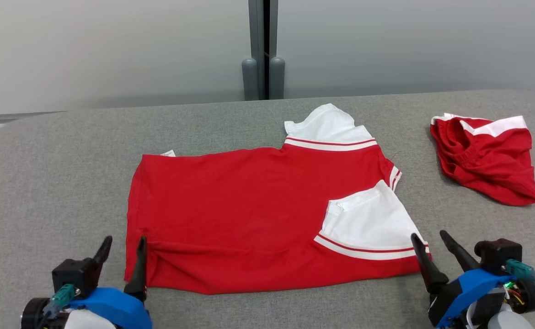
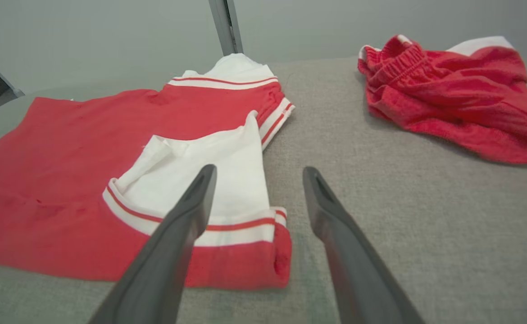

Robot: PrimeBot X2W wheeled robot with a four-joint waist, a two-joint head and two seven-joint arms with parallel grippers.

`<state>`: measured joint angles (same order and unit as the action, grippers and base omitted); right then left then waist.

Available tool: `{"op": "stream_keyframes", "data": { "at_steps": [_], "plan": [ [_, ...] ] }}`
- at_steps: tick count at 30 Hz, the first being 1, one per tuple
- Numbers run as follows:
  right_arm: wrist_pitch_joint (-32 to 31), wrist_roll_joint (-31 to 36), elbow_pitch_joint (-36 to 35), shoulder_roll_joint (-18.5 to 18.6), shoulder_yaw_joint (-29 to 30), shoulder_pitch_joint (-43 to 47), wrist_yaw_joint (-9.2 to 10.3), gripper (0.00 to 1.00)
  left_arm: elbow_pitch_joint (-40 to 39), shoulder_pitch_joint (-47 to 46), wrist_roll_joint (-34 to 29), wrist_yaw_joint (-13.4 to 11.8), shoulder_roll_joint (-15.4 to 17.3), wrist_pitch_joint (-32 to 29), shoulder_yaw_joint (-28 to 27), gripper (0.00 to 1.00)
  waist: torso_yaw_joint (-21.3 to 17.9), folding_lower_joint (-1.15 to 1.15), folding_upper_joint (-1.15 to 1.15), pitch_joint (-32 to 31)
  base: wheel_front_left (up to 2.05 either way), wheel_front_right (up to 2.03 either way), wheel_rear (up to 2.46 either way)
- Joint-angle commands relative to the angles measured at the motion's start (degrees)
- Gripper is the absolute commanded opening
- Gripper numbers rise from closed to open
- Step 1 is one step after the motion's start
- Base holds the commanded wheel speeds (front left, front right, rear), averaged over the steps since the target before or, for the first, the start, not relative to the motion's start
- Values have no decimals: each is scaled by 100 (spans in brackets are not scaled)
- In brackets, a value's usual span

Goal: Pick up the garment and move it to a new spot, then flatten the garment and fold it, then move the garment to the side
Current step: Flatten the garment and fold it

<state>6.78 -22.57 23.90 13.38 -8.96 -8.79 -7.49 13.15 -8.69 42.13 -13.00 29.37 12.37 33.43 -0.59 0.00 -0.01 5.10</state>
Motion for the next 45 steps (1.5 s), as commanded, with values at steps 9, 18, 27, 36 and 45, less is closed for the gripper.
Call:
{"op": "stream_keyframes", "data": {
  "at_steps": [9, 18, 27, 36, 45],
  "plan": [
    [-840, -310, 958, -159, -212, -478, -1, 100, 834, -278, 363, 496, -170, -1138, 469, 100, -26, 0, 1, 145, 0, 0, 0],
    [-1161, -718, 1237, -206, -686, -698, -1, 38, 1768, -692, 211, 338, -216, -1649, 668, 100, -117, 0, 1, 251, 0, 0, 0],
    [-1184, -1050, 1373, -84, -967, -670, 1, 0, 1963, -362, 673, 493, -349, -2015, 595, 89, -94, 0, 1, 178, 0, 0, 0],
    [-999, -1279, 1142, 165, -1054, -679, 0, 0, 1542, -330, 839, 449, -182, -1799, 348, 0, -46, 0, 1, -39, 0, 0, 0],
    [-1899, -1914, 89, 818, -1005, 101, 3, 0, 431, 305, 1133, 340, 397, -2384, 331, 0, 3, 0, 1, -292, 0, 0, 0]
  ]
}}
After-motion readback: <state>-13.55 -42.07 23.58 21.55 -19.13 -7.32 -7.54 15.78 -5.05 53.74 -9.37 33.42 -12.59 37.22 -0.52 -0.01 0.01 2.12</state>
